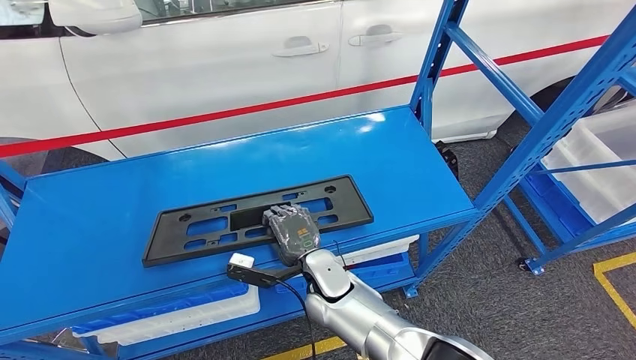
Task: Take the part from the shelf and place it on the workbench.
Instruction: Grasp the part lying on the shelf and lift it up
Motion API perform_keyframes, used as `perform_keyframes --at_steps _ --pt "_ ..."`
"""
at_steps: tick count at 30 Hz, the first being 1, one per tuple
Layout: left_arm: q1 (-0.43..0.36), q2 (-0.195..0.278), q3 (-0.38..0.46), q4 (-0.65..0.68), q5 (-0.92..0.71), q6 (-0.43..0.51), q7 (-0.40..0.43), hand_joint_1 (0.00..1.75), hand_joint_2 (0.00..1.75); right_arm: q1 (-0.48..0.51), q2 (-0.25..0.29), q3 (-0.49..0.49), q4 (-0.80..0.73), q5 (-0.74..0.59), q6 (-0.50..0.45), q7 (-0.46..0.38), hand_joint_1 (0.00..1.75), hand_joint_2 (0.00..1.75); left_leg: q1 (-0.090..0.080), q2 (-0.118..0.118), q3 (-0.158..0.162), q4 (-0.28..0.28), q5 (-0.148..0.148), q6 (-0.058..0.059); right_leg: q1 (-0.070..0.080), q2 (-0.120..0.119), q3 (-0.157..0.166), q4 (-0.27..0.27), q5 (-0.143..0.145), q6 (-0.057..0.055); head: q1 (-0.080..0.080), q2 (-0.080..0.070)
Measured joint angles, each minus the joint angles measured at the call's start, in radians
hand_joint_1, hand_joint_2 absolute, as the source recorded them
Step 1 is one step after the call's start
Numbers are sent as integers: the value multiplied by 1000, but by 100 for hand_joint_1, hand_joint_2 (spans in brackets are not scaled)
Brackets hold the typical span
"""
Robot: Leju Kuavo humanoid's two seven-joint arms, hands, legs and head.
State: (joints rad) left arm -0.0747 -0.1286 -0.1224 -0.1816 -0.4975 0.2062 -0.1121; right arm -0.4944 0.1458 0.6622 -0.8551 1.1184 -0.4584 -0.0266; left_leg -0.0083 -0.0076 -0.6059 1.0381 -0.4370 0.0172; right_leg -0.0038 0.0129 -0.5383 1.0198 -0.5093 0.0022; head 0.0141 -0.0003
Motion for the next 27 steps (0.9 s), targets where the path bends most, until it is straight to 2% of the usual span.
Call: perform_keyframes --at_steps 8,14,17,19,21,25,27 --pt "0 0 5 0 0 7 -13 0 0 6 -14 -18 -73 -101 -19 -32 175 175 0 0 1 0 0 0 0 0 1 0 0 0 0 0" --pt "1 0 40 0 35 6 -60 0 0 2 -42 -80 -279 -415 54 -123 175 175 0 0 1 0 0 0 0 2 1 0 1 1 0 0" --pt "1 0 59 0 46 4 -75 0 0 6 -51 -108 -362 -502 77 -140 175 175 0 0 0 1 0 1 0 1 1 0 1 1 0 0" --pt "2 -1 72 0 61 -2 -98 0 87 15 -58 -124 -410 -600 93 -170 175 175 0 0 -1 1 1 1 0 1 0 0 1 1 0 0" --pt "2 -3 90 0 81 -15 -136 0 175 19 -69 -142 -473 -753 130 -199 175 175 0 0 -2 1 1 1 -1 1 -1 0 1 1 0 0" --pt "1 -18 136 0 137 -42 -275 0 0 26 -113 -191 -616 -1060 230 -215 175 175 0 -1 -2 1 1 1 -2 0 -1 -1 1 2 0 0" --pt "0 -29 161 0 162 -67 -346 0 0 43 -138 -214 -671 -1179 282 -233 175 175 0 -1 -3 1 1 1 -2 0 -1 -1 1 2 0 0"
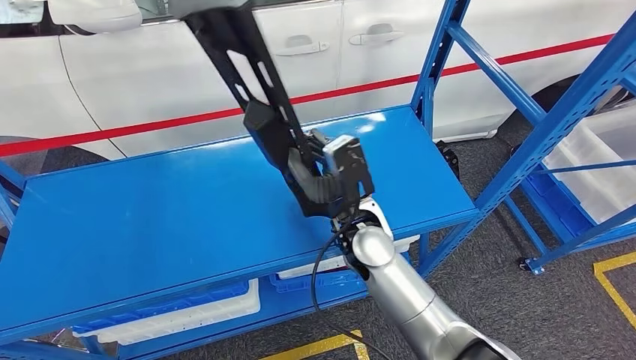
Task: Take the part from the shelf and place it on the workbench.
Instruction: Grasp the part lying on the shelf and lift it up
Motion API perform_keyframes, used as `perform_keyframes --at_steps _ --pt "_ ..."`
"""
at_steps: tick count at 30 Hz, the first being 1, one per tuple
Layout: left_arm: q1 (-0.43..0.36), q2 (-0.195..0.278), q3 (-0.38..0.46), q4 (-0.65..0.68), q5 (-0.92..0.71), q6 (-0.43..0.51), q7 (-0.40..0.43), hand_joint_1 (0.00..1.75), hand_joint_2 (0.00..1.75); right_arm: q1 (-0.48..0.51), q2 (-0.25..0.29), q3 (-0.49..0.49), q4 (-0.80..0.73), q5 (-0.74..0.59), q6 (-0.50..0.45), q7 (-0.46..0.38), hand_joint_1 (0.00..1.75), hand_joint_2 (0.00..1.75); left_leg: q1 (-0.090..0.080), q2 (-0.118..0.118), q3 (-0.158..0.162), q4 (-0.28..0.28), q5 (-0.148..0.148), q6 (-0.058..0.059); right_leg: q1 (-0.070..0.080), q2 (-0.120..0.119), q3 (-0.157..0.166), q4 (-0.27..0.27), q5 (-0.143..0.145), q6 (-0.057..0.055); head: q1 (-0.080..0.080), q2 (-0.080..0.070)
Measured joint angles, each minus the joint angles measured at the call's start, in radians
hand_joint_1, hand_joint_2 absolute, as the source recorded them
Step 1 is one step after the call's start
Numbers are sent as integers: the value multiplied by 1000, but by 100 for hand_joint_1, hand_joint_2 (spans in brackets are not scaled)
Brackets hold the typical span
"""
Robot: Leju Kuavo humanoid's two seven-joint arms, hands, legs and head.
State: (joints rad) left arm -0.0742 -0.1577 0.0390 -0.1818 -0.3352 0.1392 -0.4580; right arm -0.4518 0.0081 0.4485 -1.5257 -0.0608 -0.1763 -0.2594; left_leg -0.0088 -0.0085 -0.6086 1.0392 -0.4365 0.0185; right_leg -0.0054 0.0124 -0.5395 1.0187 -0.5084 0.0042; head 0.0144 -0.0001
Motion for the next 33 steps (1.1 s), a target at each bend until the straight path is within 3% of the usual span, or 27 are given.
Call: perform_keyframes --at_steps 6,15,22,26,33 --pt "-2 -23 75 0 71 -109 -91 0 0 93 -47 -40 -118 -191 137 -78 175 175 0 0 0 0 -1 1 0 0 0 -1 0 0 0 0" --pt "0 -25 142 0 100 -104 -88 0 0 208 -58 -40 -228 -129 157 -122 175 175 0 0 0 -1 -1 1 0 0 0 -1 0 0 0 0" --pt "0 -25 168 0 105 -96 -95 0 0 243 -62 -38 -245 -109 157 -130 175 175 0 0 0 -1 -1 1 0 0 0 -1 0 0 0 0" --pt "-2 -25 172 -1 101 -91 -96 0 175 252 -62 -38 -245 -109 159 -130 175 175 0 0 0 -1 -1 1 0 0 0 -1 0 0 0 0" --pt "-4 -19 182 -1 104 -111 -69 0 175 253 -62 -38 -242 -108 173 -130 175 175 0 0 0 -1 -1 1 0 0 0 -1 0 0 0 0"
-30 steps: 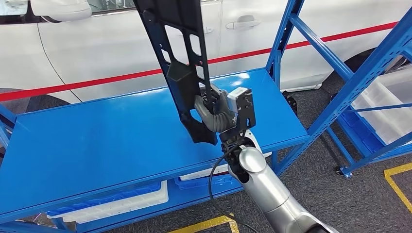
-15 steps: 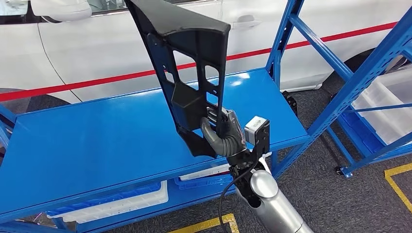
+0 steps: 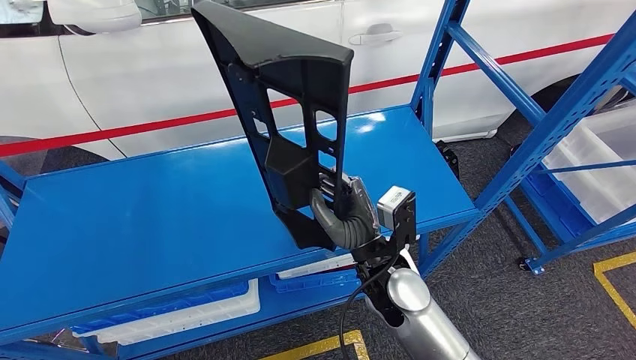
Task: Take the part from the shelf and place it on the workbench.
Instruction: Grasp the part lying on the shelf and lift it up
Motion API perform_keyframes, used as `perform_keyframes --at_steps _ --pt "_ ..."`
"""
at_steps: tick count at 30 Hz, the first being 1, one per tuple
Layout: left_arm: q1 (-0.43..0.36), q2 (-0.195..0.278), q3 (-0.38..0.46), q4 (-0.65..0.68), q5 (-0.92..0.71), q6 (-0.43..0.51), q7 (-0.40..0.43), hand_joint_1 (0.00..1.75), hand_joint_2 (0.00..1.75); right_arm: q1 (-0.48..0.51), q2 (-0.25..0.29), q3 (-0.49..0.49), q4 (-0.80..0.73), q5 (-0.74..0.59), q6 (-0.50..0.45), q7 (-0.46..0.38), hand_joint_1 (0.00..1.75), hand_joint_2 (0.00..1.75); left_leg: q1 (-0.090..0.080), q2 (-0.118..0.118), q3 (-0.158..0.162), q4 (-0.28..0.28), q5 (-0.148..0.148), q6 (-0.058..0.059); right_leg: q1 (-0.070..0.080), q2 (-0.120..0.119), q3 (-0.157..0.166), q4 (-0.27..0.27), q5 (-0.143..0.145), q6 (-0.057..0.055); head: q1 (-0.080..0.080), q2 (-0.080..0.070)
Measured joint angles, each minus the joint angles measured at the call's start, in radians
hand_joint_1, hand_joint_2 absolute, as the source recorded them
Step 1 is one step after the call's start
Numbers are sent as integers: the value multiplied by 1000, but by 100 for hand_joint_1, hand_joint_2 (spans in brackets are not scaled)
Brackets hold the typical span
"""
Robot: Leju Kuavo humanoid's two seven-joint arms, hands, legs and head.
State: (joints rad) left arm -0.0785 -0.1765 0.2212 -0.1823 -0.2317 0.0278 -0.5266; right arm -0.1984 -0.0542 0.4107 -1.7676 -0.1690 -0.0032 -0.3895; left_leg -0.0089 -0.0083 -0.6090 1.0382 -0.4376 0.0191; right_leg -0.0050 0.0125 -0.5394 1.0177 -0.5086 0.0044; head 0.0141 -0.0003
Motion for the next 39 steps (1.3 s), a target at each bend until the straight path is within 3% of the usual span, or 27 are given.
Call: perform_keyframes --at_steps 8,11,13,15,17,18,19,20,23,24,28,29,31,33,34,35,36,38,39 --pt "-1 1 33 0 34 -34 -12 0 175 1 0 0 -2 -5 30 -4 175 175 -2 0 -1 2 -1 2 -1 0 0 -1 1 1 0 0" --pt "-1 1 43 0 34 -35 -11 0 175 2 0 0 -14 -20 46 -8 175 175 -7 0 -1 3 -2 16 -5 0 2 -8 4 11 0 0" --pt "-1 1 45 0 27 -36 -11 0 175 4 0 0 -27 -32 56 -15 175 175 1 1 8 -19 10 25 -3 -2 3 -3 -3 16 0 0" --pt "-1 0 46 0 17 -33 -10 0 175 7 -1 0 -41 -46 66 -24 175 175 9 3 18 -42 22 32 -2 -4 -24 58 -46 20 2 0" --pt "-1 0 46 0 11 -21 -9 0 175 15 -2 0 -53 -60 75 -33 175 175 8 4 18 -45 25 35 -6 -5 -86 183 -106 25 4 0" --pt "0 -1 46 0 9 -15 -8 0 175 21 -2 0 -58 -65 78 -36 175 175 8 4 17 -43 25 34 -10 -5 -113 234 -121 29 4 0" --pt "1 -1 46 0 6 -10 -7 0 175 28 -3 0 -63 -69 80 -38 175 175 9 4 16 -41 24 33 -14 -5 -126 254 -118 33 4 0" --pt "2 -1 46 0 4 -6 -6 0 175 32 -4 0 -67 -71 82 -38 175 175 10 3 14 -37 22 31 -18 -6 -120 235 -94 37 4 0" --pt "2 -2 46 0 1 -2 -6 0 175 37 -5 0 -82 -72 85 -39 175 175 14 1 7 -14 12 13 -27 -7 -38 55 -1 40 4 0" --pt "2 -2 46 0 1 -1 -6 0 175 37 -6 0 -86 -72 86 -39 175 175 13 1 3 -7 10 5 -26 -5 -23 21 11 36 4 0" --pt "3 -2 46 0 -3 1 -5 0 175 40 -7 0 -93 -71 87 -37 175 175 14 -1 -6 -1 12 -22 -20 -2 -31 12 25 4 5 0" --pt "3 -2 46 0 -5 2 -5 0 175 40 -7 0 -93 -71 88 -37 175 175 16 0 -14 16 -4 -27 -22 -4 -34 10 30 -4 4 0" --pt "4 -2 46 0 -9 3 -6 0 175 41 -7 0 -94 -71 89 -37 175 175 19 2 -53 113 -74 -37 -25 -9 -43 7 39 -15 2 0" --pt "4 -2 46 0 -12 4 -6 0 175 45 -7 -1 -94 -74 91 -37 175 175 21 3 -99 245 -142 -44 -23 -13 -55 9 46 -18 2 0" --pt "5 -2 46 0 -13 5 -6 0 175 46 -7 -1 -93 -76 92 -36 175 175 21 3 -105 276 -153 -45 -22 -15 -61 10 49 -18 2 0" --pt "5 -2 46 0 -15 3 -6 0 175 46 -7 -1 -93 -79 93 -35 175 175 21 3 -90 266 -145 -44 -22 -16 -66 12 52 -17 2 0" --pt "5 -1 46 0 -17 0 -6 0 175 46 -7 -1 -93 -83 95 -33 175 175 21 3 -54 216 -121 -41 -21 -16 -69 13 55 -15 2 0" --pt "3 2 46 0 -21 -9 -5 0 175 42 -7 0 -93 -90 96 -28 175 175 19 2 34 70 -74 -33 -20 -17 -72 16 60 -8 2 0" --pt "2 5 46 0 -22 -13 -5 0 175 38 -7 0 -93 -92 97 -25 175 175 17 2 61 19 -61 -28 -19 -17 -73 15 63 -3 2 0"
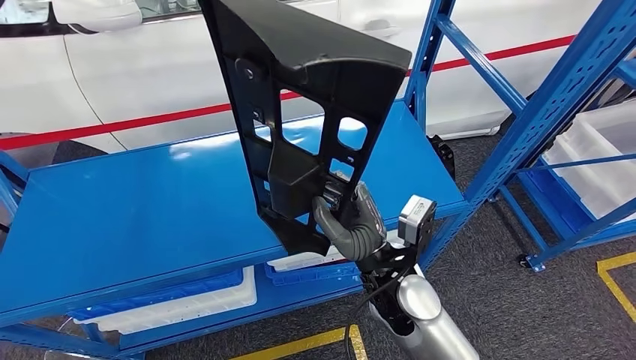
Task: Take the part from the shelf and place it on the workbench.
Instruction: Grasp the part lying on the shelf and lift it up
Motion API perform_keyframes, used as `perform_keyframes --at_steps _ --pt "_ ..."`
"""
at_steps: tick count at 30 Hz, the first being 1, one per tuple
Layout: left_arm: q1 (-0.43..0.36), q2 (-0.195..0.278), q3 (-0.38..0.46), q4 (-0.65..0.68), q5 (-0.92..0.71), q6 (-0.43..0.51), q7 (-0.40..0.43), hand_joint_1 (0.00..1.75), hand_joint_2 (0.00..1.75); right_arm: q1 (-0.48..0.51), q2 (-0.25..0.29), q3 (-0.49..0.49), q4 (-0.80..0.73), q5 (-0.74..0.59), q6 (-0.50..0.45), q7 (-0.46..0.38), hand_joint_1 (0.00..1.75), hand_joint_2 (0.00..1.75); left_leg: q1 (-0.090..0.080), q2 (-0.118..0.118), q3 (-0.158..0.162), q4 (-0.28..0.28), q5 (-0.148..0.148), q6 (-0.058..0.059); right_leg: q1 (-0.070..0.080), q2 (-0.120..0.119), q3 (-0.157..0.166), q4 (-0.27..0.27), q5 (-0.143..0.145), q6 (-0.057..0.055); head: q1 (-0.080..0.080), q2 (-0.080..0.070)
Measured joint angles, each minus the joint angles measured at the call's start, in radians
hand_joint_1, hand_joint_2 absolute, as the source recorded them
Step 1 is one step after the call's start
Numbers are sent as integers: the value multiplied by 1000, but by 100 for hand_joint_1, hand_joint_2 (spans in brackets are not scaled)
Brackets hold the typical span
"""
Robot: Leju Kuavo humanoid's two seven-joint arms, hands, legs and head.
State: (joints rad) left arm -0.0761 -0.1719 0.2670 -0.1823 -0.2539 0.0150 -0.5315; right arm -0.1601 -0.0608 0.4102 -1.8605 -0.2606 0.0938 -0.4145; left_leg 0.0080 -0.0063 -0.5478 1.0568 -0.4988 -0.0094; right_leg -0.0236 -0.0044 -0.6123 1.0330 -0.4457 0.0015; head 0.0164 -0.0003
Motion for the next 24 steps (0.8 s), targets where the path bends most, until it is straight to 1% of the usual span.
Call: perform_keyframes --at_steps 1,3,4,5,6,7,8,9,10,11,12,13,14,15,16,17,18,19,20,21,22,24 --pt "-1 2 0 0 -2 -2 1 0 175 -4 0 0 0 -1 0 3 175 175 -3 -1 12 -26 4 5 1 0 -1 -1 4 6 0 0" --pt "-1 5 0 0 -6 -4 3 0 175 -9 0 0 2 -1 2 7 175 175 -8 -1 7 -32 11 16 0 0 -1 -8 14 21 1 0" --pt "-1 6 0 0 -8 -4 4 0 175 -10 0 0 2 -1 2 7 175 175 -6 0 6 -37 19 24 -1 1 -2 -8 14 27 1 0" --pt "-1 6 0 0 -9 -5 5 0 175 -11 0 0 3 -2 2 7 175 175 -5 1 5 -43 28 33 -2 1 -6 -1 4 33 1 0" --pt "-1 7 0 0 -10 -6 5 0 175 -12 0 0 3 -3 1 7 175 175 -3 2 1 -49 37 41 -2 2 -18 25 -22 36 2 0" --pt "-2 7 0 0 -11 -8 5 0 175 -13 0 0 3 -5 0 7 175 175 -3 3 -5 -53 46 47 -1 3 -38 73 -61 38 3 0" --pt "-2 7 0 0 -12 -10 5 0 175 -14 0 0 3 -7 -2 7 175 175 -5 3 -14 -54 53 52 0 3 -62 137 -106 39 4 0" --pt "-2 8 0 0 -13 -11 5 0 175 -14 0 0 4 -10 -4 7 175 175 -8 3 -24 -52 58 54 1 4 -85 204 -144 40 4 0" --pt "-2 8 0 0 -15 -11 5 0 175 -13 0 0 6 -13 -5 8 175 175 -11 3 -33 -51 63 55 1 4 -97 252 -164 39 4 0" --pt "-1 8 0 0 -16 -12 5 0 175 -13 0 0 7 -14 -5 8 175 175 -14 3 -42 -48 68 56 2 4 -92 267 -165 37 4 0" --pt "0 9 0 0 -17 -12 5 0 175 -13 0 0 8 -15 -5 8 175 175 -16 3 -50 -45 72 56 4 4 -67 241 -148 32 4 0" --pt "0 9 0 0 -18 -12 5 0 175 -13 1 0 8 -15 -5 8 175 175 -18 2 -56 -42 75 55 7 4 -22 178 -121 26 4 0" --pt "0 9 0 0 -18 -12 5 0 175 -13 1 0 8 -15 -5 8 175 175 -20 1 -61 -38 78 54 12 3 29 101 -102 18 4 0" --pt "1 9 0 0 -18 -12 5 0 175 -12 2 1 8 -14 -5 8 175 175 -22 1 -63 -36 80 51 17 2 69 37 -84 11 3 0" --pt "2 10 0 0 -18 -12 5 0 175 -11 2 2 8 -12 -5 7 175 175 -23 0 -65 -35 84 47 21 1 94 -6 -75 7 4 0" --pt "3 10 0 0 -18 -11 5 0 175 -10 3 3 7 -9 -6 6 175 175 -23 1 -66 -35 88 41 24 1 102 -24 -73 4 4 0" --pt "3 10 0 0 -19 -9 5 0 175 -8 3 4 7 -6 -7 5 175 175 -22 1 -66 -37 93 36 26 1 100 -25 -65 2 4 0" --pt "4 12 0 0 -21 -7 5 0 175 -7 3 6 7 -4 -9 4 175 175 -23 1 -68 -36 95 30 22 0 99 -31 -60 -3 5 0" --pt "5 14 0 0 -25 -4 5 0 175 -5 3 7 7 -3 -10 4 175 175 -23 1 -72 -30 87 24 19 -1 96 -37 -53 -9 5 0" --pt "7 15 0 0 -28 -1 5 0 175 -3 4 9 7 -2 -12 4 175 175 -22 1 -81 -9 65 18 14 -3 91 -43 -44 -16 4 0" --pt "8 17 0 0 -31 1 6 0 175 0 5 10 7 -1 -12 3 175 175 -19 0 -97 33 29 11 10 -5 85 -47 -35 -22 2 0" --pt "11 19 -1 0 -34 4 6 0 175 8 6 10 7 -2 -14 3 175 175 -9 0 -137 158 -55 -4 10 -8 67 -44 -23 -26 0 0"
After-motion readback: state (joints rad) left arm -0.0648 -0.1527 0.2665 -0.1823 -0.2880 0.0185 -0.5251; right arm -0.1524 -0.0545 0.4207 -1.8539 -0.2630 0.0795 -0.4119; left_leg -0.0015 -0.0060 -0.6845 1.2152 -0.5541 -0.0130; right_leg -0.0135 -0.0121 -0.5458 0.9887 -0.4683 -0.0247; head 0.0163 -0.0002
